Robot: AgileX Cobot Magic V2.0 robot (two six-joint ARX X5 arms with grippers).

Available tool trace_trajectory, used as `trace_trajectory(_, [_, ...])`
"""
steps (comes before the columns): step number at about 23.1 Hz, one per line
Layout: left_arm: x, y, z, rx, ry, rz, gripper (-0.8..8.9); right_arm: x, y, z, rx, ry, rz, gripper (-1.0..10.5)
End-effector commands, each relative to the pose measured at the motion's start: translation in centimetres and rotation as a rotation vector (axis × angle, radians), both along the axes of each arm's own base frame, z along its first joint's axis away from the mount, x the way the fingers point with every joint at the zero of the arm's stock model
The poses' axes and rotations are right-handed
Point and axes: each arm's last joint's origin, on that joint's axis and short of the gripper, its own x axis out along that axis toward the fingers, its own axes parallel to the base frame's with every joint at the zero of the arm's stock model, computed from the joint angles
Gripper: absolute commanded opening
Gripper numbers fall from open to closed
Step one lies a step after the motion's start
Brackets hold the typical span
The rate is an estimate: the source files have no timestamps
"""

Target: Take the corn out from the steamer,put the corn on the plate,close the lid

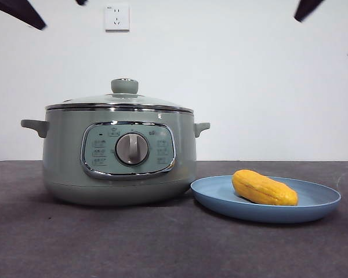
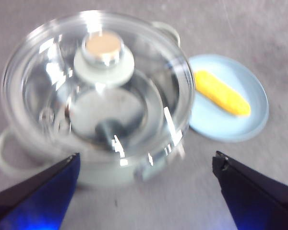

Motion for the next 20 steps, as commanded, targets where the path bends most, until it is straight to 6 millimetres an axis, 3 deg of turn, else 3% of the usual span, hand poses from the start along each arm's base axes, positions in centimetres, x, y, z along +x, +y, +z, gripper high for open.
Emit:
trace_trajectory(1, [-0.71, 0.27, 0.07, -0.001, 0.018, 0.004, 2.94, -0.19, -0.03, -0.29, -0.017, 0.013, 0.019, 5.5])
trace_trajectory(5, [-1.33, 0.56, -0.04, 0.014, 0.049, 0.004, 0.13, -0.38, 0.11, -0.34, 0.024, 0.044, 0.073, 2.6])
trace_trajectory(8, [-1.49, 0.64, -0.23, 0.026, 0.074, 0.004, -0.08, -0.48, 0.23, -0.31, 0.058, 0.058, 0.111, -0.3])
trace_trajectory(20, [-1.58, 0.7, -0.34, 0.037, 0.086, 0.008, -0.03, -0.46, 0.21, -0.31, 0.054, 0.056, 0.106, 0.0])
